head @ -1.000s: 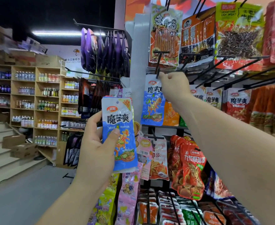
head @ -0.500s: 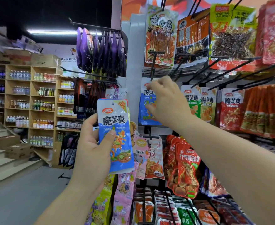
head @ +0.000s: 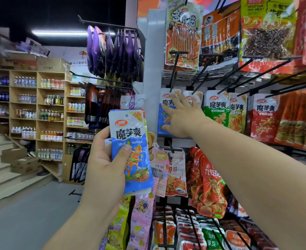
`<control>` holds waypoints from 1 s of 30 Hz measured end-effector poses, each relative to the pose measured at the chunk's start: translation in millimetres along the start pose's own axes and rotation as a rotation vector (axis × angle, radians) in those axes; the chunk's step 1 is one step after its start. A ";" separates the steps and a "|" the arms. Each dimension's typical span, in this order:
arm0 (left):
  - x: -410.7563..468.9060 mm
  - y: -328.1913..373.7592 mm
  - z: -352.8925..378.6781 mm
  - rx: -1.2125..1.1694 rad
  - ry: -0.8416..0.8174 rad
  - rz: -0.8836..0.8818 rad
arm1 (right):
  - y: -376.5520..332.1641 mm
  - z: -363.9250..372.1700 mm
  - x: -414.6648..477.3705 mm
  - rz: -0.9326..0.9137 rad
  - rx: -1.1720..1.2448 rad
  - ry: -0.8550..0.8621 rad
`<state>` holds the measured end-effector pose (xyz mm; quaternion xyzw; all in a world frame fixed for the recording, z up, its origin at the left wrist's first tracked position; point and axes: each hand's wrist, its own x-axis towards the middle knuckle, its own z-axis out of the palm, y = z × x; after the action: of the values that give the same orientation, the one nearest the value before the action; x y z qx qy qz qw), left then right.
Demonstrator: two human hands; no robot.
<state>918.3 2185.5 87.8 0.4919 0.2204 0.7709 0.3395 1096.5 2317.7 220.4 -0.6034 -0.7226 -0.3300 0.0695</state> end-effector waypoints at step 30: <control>-82.3 -18.2 35.9 -0.082 0.002 -0.111 | -72.6 36.8 -217.4 0.323 1.941 0.355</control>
<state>980.0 2137.1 40.4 0.4636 0.2158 0.7598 0.4015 1097.8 2154.8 55.0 -0.3182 -0.5675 0.3311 0.6834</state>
